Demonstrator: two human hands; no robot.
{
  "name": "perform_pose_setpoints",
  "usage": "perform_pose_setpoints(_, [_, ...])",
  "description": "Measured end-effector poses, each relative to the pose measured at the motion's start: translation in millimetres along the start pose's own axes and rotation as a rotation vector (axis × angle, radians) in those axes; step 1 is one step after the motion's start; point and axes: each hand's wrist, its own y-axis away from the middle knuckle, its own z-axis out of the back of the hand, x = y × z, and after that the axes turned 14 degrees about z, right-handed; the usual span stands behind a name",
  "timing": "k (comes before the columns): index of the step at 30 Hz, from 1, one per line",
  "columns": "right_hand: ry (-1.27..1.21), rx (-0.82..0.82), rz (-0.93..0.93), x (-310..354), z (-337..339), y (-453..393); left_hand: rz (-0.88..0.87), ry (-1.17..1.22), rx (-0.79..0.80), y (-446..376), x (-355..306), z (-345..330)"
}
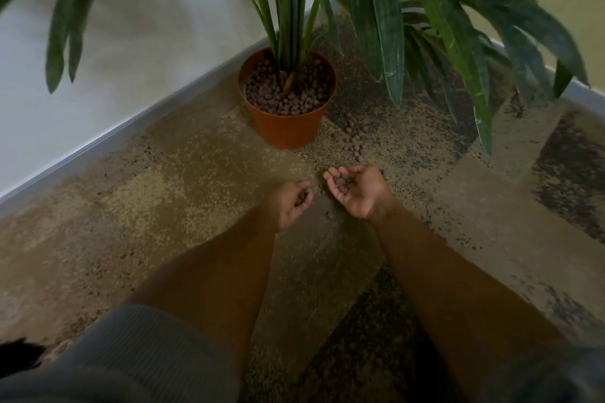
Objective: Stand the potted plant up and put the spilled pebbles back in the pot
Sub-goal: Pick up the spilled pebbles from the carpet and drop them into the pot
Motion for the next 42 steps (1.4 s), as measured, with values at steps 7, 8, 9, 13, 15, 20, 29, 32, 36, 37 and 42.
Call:
perform_pose_setpoints(7, [-0.155,0.124,0.035,8.7,-41.7,11.6,-0.036,0.488,0.248,31.2,-39.6,-19.1])
perform_pose_setpoints(8, [-0.153,0.151,0.056,12.2,-51.7,14.2,-0.063,0.532,0.282,40.2,-49.1,-25.9])
perform_pose_setpoints(9, [-0.157,0.166,0.083,16.6,-61.5,17.0,-0.096,0.573,0.296,48.5,-58.1,-32.2])
perform_pose_setpoints(13, [-0.252,0.148,0.182,35.0,-96.6,21.0,-0.283,0.723,0.329,74.4,-81.3,-46.3])
perform_pose_setpoints(15, [-0.297,0.149,0.212,37.3,-109.5,18.0,-0.337,0.756,0.34,86.2,-86.4,-49.8])
perform_pose_setpoints(20, [-0.237,0.266,0.212,35.8,-130.7,32.2,-0.379,0.744,0.322,103.9,-99.4,-58.7])
perform_pose_setpoints(29, [-0.221,0.3,0.191,41.2,-130.4,41.3,-0.324,0.612,0.357,119.3,-112.6,-53.7])
perform_pose_setpoints(32, [-0.168,0.278,0.206,45.2,-124.6,43.4,-0.34,0.631,0.272,110.4,-107.7,-49.6])
perform_pose_setpoints(36, [-0.071,0.251,0.211,48.0,-108.9,40.0,-0.383,0.605,0.178,95.7,-88.2,-44.6])
perform_pose_setpoints(37, [-0.042,0.24,0.209,48.4,-104.0,38.2,-0.38,0.594,0.155,90.4,-83.5,-42.7])
perform_pose_setpoints(42, [0.206,0.139,0.201,45.5,-74.5,26.9,-0.341,0.363,0.013,61.6,-61.1,-32.9])
